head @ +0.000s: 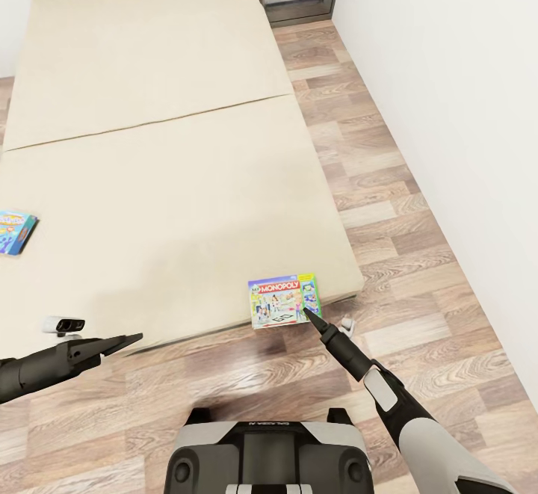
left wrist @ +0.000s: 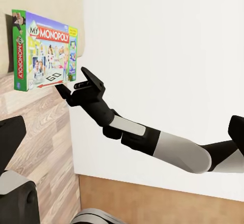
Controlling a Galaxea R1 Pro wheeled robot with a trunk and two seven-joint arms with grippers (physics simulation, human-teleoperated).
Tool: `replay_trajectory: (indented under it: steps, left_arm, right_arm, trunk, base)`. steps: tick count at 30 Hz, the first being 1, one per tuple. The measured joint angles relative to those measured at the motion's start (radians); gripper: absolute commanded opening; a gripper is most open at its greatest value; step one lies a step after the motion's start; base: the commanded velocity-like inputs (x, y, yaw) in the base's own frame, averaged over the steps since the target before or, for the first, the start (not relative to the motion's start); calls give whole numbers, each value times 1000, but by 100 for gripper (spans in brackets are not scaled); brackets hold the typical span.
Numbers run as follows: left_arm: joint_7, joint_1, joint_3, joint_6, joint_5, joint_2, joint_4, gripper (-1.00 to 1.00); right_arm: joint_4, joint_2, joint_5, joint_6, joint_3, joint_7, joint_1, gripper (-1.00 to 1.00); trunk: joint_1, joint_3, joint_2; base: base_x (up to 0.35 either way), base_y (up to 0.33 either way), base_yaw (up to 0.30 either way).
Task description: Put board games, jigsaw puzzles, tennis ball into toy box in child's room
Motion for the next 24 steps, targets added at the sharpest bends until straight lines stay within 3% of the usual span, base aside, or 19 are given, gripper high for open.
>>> replay_trajectory:
  steps: [24]
  left_arm:
    - [0, 0, 0, 0, 0, 0, 0, 100]
  right_arm:
    - [0, 0, 0, 6, 0, 0, 0, 100]
  trunk:
    - [0, 0, 0]
  base:
    - [-15, 13, 0]
